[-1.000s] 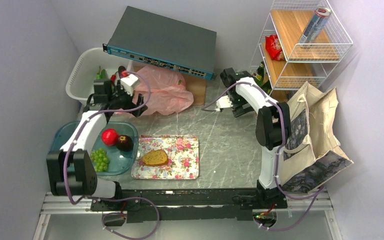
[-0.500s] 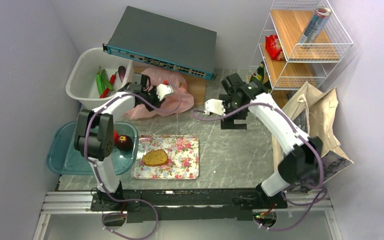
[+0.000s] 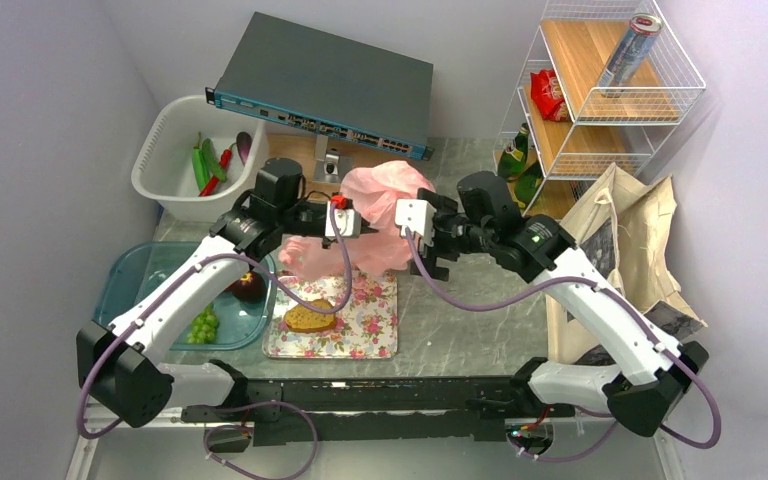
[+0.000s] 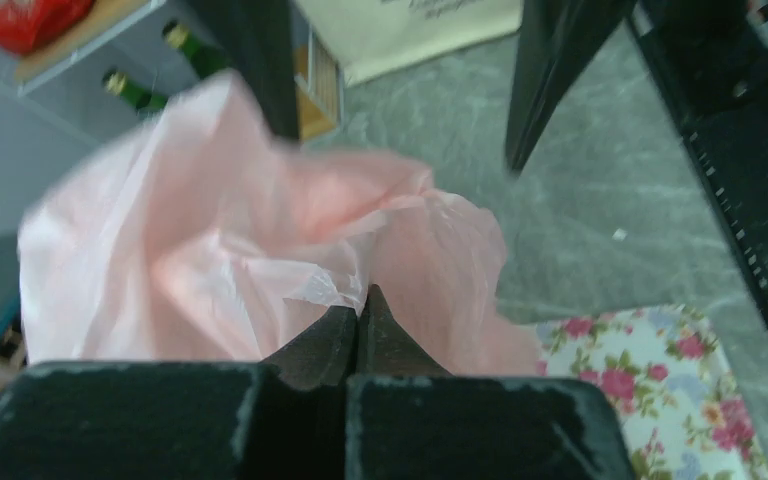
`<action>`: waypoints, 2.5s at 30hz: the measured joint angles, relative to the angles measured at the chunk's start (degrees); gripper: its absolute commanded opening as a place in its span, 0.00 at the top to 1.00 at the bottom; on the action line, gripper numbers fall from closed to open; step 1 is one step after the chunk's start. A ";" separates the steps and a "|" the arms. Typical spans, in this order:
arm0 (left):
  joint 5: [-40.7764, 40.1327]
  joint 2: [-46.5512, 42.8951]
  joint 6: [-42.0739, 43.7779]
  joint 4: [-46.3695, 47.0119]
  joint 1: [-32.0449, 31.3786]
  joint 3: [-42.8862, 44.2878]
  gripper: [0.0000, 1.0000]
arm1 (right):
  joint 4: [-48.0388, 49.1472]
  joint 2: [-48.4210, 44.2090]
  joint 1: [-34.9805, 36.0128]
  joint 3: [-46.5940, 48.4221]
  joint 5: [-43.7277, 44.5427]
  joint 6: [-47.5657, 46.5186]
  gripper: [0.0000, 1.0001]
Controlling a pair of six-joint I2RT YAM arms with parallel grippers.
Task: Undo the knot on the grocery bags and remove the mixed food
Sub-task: Pick up the takeout bag at the center of the board, then adjust the takeout bag, then move the takeout bag to the center of the board.
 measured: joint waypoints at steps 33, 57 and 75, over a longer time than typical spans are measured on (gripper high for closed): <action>-2.16 4.33 -35.08 11.56 -11.58 6.64 0.32 | -3.32 -1.86 5.18 16.41 -2.43 11.96 1.00; -0.94 -6.34 -41.75 16.96 -0.85 -4.55 1.00 | -30.01 -12.00 -24.46 25.57 43.69 21.59 0.00; -1.40 -6.54 -43.50 21.18 -1.22 -4.28 1.00 | -32.48 -11.67 -39.58 -0.83 53.92 22.32 0.93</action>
